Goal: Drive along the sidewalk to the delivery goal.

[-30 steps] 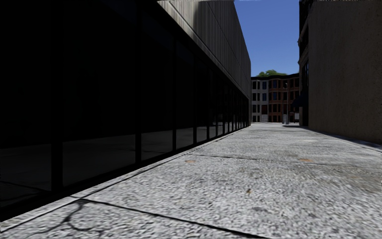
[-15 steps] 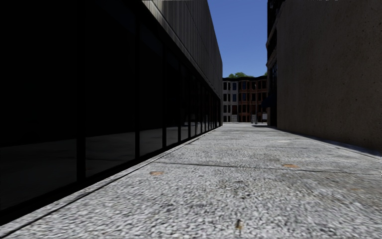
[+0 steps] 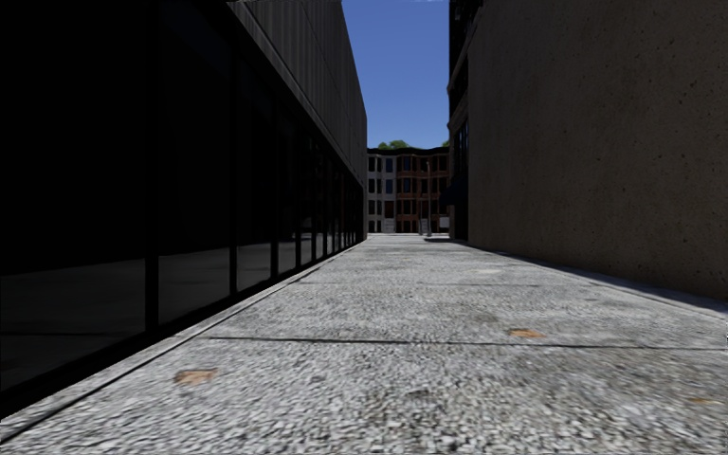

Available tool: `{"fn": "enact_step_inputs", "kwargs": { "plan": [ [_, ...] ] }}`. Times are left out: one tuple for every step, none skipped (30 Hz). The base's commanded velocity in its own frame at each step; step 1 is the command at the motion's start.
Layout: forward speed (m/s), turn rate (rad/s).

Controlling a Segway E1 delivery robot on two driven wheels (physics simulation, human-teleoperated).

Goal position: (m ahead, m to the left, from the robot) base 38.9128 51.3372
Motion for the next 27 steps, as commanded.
{"fn": "enact_step_inputs", "kwargs": {
  "plan": [
    [1.69,-0.44],
    [1.7,-0.44],
    [1.71,-0.44],
    [1.71,-0.44],
    [1.71,-0.44],
    [1.72,-0.44],
    [1.73,-0.3],
    [1.74,-0.14],
    [1.74,-0.14],
    [1.77,-0.05],
    [1.79,0.0],
    [1.81,0.0],
    [1.86,0.0],
    [1.86,0.0],
    [1.89,0.0],
    [1.91,0.0],
    [2.0,0.0],
    [2.0,0.0],
    [2.0,0.0],
    [2.0,0.0],
    [2.0,0.0],
    [2.0,0.0],
    [2.0,0.0],
    [2.0,0.0],
    [2.0,0.0],
    [2.0,0.0],
    [2.0,0.0]
  ]
}}
